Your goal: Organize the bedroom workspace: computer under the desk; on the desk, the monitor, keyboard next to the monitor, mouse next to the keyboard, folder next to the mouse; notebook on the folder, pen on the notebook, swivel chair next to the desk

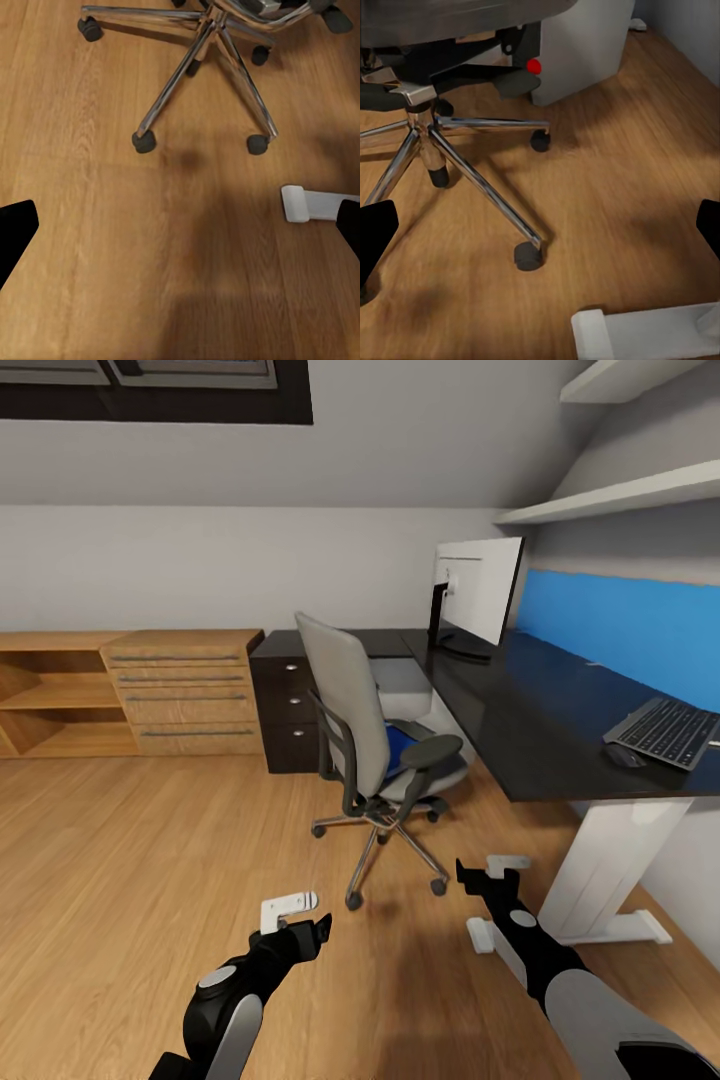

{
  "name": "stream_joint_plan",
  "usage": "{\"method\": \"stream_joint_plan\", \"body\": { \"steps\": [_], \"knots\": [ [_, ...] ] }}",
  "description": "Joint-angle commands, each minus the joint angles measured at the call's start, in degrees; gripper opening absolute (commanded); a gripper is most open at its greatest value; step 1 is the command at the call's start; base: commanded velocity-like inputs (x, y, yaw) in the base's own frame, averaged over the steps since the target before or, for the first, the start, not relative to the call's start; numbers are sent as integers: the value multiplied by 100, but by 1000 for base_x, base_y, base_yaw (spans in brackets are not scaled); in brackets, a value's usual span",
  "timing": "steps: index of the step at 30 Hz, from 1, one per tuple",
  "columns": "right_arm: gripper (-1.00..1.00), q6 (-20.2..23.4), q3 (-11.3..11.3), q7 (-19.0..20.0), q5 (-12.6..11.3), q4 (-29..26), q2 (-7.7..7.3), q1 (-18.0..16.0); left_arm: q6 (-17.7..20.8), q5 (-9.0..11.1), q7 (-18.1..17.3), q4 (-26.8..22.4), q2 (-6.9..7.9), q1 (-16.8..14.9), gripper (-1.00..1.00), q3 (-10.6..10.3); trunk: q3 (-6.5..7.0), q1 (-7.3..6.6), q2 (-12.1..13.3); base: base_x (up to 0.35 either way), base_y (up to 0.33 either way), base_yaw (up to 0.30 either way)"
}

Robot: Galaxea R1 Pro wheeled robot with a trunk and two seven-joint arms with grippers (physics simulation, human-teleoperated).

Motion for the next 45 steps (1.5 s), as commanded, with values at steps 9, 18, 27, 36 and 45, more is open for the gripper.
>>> {"method": "stream_joint_plan", "body": {
  "steps": [9,18,27,36,45],
  "knots": [
    [100,-31,-7,-13,-1,-201,1,9,18,60,63,-2,6,-1,100,-1,-167,197,-365,0,0,0],
    [100,-35,-7,-15,-5,-224,7,13,27,60,63,19,38,-1,100,4,-221,263,-485,0,0,0],
    [100,-35,-3,-16,-5,-223,15,14,21,63,55,85,129,-1,100,4,-221,263,-485,116,13,0],
    [100,-35,-5,-17,-5,-217,16,14,20,63,55,98,140,-1,100,4,-221,263,-485,299,6,0],
    [100,-35,2,-14,-8,-211,16,14,23,68,55,99,141,-1,100,4,-221,263,-485,306,0,0]
  ]
}}
